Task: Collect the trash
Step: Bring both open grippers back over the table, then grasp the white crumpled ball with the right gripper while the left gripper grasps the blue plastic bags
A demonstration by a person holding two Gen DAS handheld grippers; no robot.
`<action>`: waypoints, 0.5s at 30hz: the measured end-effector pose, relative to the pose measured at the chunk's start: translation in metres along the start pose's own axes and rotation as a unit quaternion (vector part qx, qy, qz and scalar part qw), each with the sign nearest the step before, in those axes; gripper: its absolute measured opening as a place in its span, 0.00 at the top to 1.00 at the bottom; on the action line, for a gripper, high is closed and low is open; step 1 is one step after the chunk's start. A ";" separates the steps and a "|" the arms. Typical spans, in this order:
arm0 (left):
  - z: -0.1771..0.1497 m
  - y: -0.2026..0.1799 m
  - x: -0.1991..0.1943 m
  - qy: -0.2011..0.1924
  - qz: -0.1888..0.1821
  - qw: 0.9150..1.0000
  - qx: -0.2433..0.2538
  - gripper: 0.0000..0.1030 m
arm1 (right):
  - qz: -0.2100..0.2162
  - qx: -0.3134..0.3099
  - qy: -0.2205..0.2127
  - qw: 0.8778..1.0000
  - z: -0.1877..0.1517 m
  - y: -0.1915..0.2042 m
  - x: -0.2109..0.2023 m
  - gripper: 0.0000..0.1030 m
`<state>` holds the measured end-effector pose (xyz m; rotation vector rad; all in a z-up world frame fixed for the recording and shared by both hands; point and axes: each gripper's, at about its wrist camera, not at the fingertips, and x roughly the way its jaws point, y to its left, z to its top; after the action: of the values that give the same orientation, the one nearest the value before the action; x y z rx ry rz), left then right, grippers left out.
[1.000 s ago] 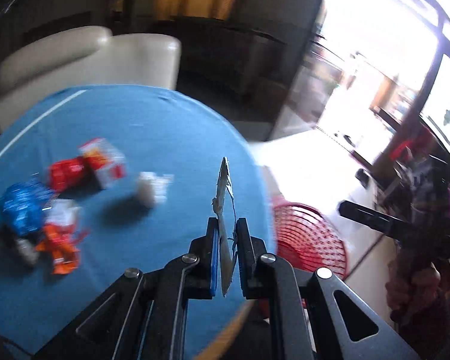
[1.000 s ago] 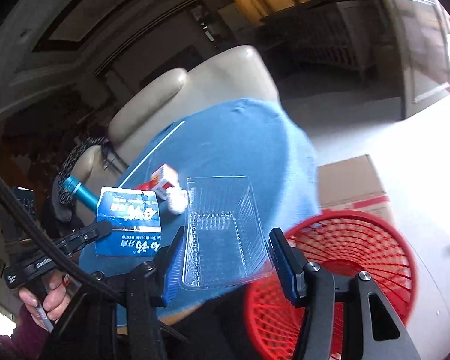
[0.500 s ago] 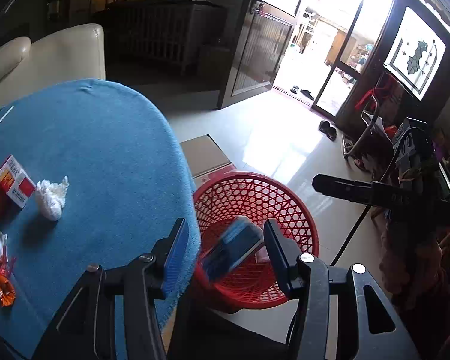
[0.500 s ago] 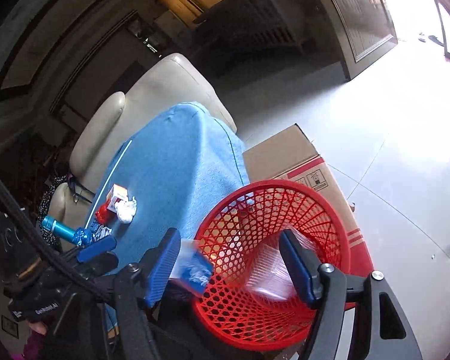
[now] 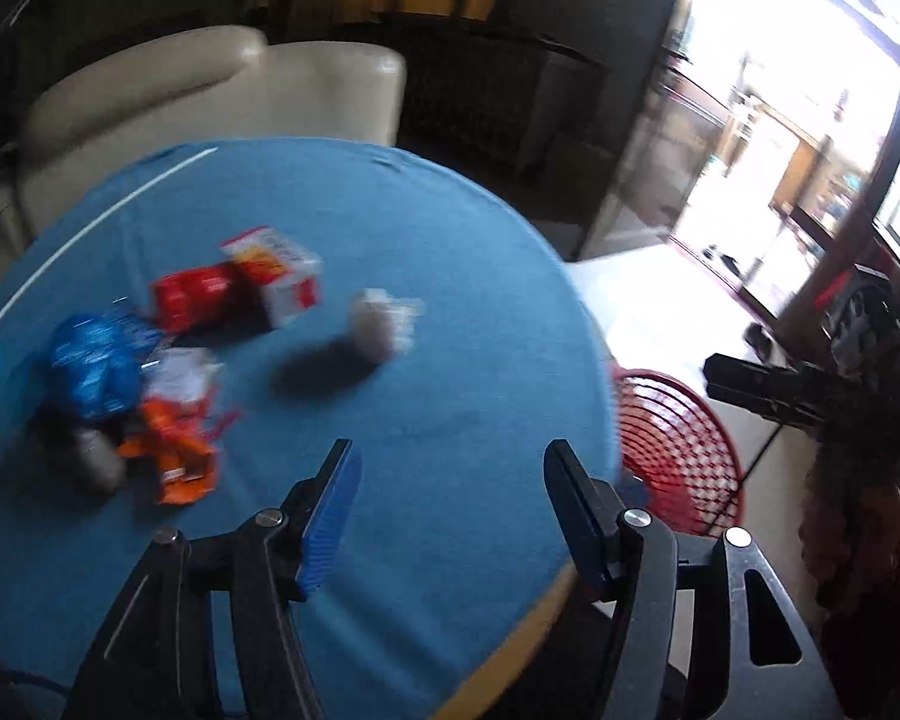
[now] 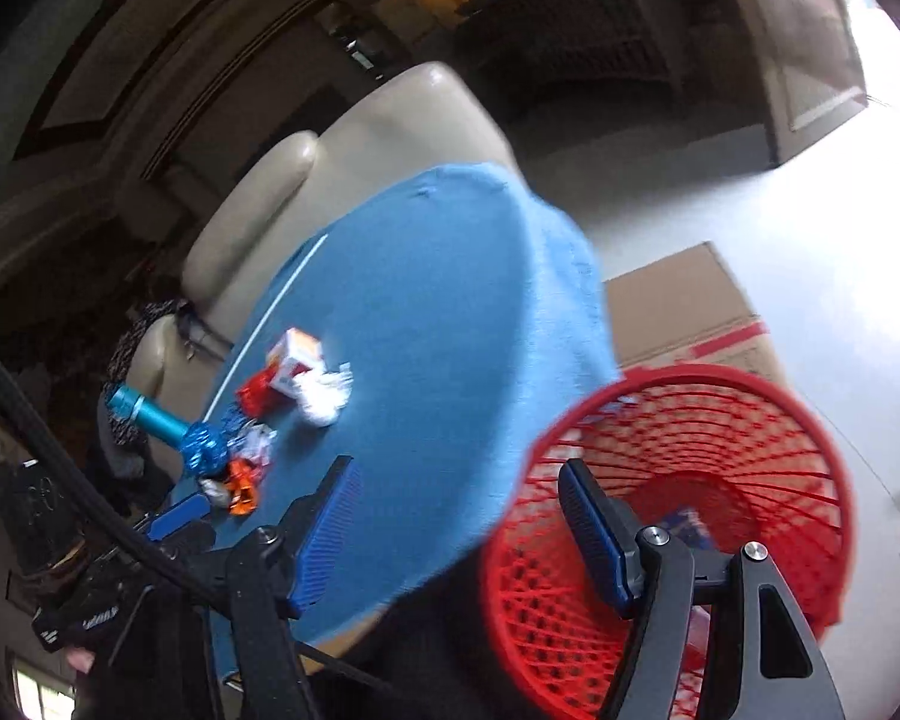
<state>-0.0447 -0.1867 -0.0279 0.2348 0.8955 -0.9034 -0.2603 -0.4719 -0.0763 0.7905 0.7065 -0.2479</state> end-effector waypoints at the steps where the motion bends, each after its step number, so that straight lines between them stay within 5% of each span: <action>1: 0.000 0.020 -0.006 -0.007 0.020 1.000 -0.018 0.34 | 0.002 -0.007 0.006 1.000 0.001 0.008 0.007 0.30; 9: 0.014 0.129 -0.036 -0.041 0.114 0.983 -0.140 0.31 | 0.010 -0.050 0.051 0.997 0.007 0.056 0.060 0.30; 15: 0.045 0.160 -0.028 -0.050 0.126 0.976 -0.172 0.29 | 0.019 -0.069 0.070 0.995 0.026 0.093 0.105 0.30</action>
<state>0.0951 -0.0943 -0.0072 0.0016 0.8905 -0.5085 -0.1269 -0.4217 -0.0807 0.6938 0.8320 -0.1091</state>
